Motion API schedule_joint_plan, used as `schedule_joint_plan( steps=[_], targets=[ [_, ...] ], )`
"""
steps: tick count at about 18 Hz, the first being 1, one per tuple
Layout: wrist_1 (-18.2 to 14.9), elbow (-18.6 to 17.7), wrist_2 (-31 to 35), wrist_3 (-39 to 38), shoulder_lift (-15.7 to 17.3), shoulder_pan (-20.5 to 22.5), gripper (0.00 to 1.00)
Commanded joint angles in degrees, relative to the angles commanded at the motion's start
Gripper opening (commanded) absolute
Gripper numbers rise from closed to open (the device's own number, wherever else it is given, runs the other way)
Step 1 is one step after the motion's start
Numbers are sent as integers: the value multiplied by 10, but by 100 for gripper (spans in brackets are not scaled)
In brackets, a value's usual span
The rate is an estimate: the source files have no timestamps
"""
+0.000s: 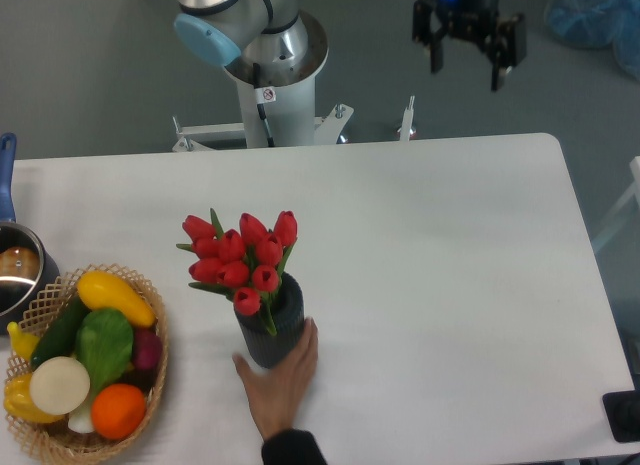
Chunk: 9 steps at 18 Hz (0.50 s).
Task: Insert the flowers into the vase
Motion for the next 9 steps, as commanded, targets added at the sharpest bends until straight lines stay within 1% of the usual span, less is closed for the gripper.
schedule_joint_plan(
  steps=[2,4,6,9],
  targets=[
    [-21,2,-13,64,4,38,100],
    [-42,8,-20,106,6,62,100],
    [-52,10,-21,125,6,72,100],
    [-53,15,-34,124,6,71,100]
  ],
)
